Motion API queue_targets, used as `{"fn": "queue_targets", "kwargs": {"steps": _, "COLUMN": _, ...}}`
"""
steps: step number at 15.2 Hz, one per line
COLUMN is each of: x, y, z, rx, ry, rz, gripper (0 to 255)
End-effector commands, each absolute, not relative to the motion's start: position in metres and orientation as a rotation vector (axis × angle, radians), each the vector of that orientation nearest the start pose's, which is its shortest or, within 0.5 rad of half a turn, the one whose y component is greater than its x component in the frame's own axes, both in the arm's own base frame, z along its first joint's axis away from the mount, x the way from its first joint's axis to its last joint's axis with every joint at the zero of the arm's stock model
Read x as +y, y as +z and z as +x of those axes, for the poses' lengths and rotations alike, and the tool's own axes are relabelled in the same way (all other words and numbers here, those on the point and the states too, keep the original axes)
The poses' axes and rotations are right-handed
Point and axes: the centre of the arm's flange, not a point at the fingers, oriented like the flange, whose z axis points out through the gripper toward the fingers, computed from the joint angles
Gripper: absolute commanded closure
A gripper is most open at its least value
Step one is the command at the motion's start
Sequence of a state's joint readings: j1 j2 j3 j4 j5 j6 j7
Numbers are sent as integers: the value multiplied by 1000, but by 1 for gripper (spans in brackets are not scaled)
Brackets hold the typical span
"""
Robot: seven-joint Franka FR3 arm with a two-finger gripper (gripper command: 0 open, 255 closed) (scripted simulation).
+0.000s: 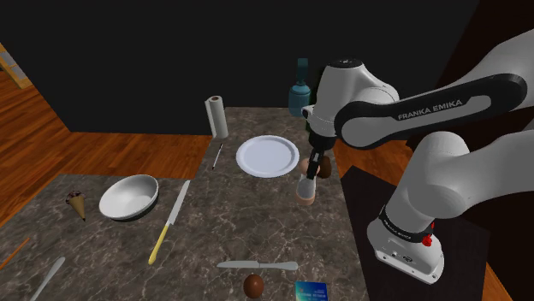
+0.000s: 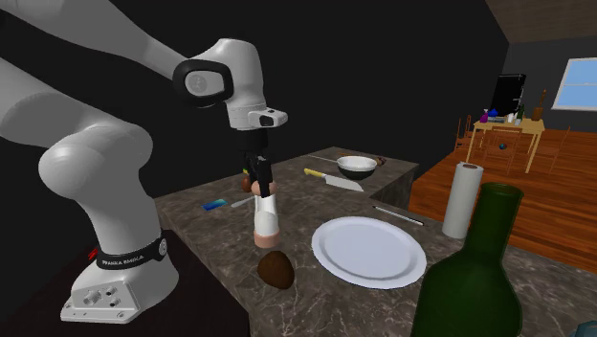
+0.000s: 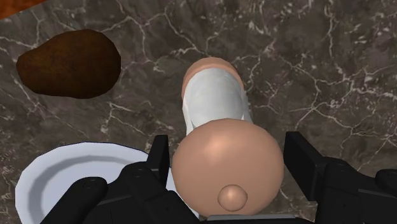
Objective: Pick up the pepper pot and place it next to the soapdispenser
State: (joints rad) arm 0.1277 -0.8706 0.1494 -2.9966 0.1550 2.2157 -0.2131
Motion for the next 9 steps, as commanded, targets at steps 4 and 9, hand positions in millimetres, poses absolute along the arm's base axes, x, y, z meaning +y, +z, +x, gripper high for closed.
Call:
{"fn": "queue_targets", "kwargs": {"steps": 4, "x": 71, "y": 372, "z": 270, "rx": -551, "ry": -138, "rz": -3075, "gripper": 255}}
{"fn": "queue_targets", "kwargs": {"steps": 9, "x": 71, "y": 398, "z": 270, "rx": -551, "ry": -138, "rz": -3075, "gripper": 255}}
